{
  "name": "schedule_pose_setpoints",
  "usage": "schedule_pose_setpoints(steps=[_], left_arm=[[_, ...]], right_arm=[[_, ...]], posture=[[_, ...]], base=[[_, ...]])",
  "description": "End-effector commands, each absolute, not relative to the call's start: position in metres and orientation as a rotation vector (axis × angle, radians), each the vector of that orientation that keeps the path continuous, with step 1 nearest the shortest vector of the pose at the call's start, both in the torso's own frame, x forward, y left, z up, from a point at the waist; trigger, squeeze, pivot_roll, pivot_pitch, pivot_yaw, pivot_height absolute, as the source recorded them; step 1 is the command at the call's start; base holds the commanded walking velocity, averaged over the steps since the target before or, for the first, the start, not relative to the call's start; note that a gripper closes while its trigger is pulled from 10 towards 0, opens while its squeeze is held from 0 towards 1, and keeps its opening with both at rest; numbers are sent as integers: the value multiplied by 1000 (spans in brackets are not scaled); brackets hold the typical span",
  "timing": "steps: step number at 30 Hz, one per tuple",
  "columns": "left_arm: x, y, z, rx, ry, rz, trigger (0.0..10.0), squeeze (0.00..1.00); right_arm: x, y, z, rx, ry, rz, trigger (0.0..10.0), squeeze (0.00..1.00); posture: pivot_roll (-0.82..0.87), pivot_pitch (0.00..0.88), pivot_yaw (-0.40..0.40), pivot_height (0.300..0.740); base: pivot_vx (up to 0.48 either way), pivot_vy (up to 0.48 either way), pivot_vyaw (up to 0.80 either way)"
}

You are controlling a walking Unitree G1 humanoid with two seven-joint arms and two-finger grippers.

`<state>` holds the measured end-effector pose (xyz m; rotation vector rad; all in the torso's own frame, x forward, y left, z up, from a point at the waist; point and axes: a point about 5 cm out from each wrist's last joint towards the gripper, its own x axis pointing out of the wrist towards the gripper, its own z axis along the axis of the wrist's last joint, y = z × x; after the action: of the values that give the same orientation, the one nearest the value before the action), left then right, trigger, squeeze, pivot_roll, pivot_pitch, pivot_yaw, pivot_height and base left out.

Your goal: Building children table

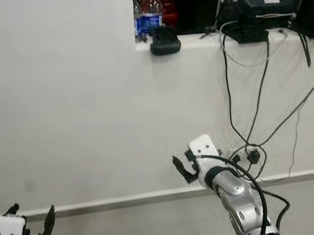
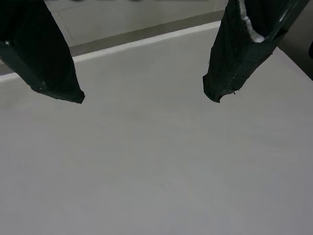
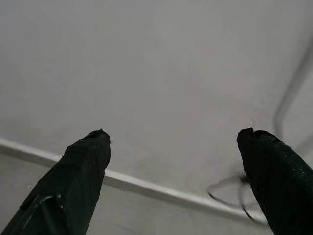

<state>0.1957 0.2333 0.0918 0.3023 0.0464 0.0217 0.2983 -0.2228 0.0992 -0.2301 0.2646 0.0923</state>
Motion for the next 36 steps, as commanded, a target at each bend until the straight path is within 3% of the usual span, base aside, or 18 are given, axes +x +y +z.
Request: schedule_pose_setpoints(steps=[1, 8, 11, 12, 16, 36], left_arm=[[196, 236, 92, 304, 46, 27, 10000, 0], [199, 234, 92, 302, 42, 18, 10000, 0], [201, 230, 92, 298, 38, 6, 10000, 0], [201, 230, 92, 298, 38, 6, 10000, 0], [201, 230, 91, 297, 41, 2, 10000, 0], [204, 228, 89, 304, 44, -16, 10000, 0]], right_arm=[[301, -236, 101, -202, 275, 26, 10000, 0], [310, -240, 111, -161, 243, -10, 10000, 0], [307, -177, 118, -138, 142, 282, 10000, 0], [307, -177, 118, -138, 142, 282, 10000, 0], [291, -128, 120, -89, 95, 536, 10000, 0], [298, -128, 127, -66, 62, 494, 10000, 0]], posture=[[65, 0, -83, 590], [69, 0, -80, 570], [74, 0, -82, 550], [74, 0, -82, 550], [83, 0, -84, 530], [79, 0, -80, 450]], base=[[0, 0, 0], [0, 0, 0], [0, 0, 0], [0, 0, 0], [0, 0, 0], [0, 0, 0]])
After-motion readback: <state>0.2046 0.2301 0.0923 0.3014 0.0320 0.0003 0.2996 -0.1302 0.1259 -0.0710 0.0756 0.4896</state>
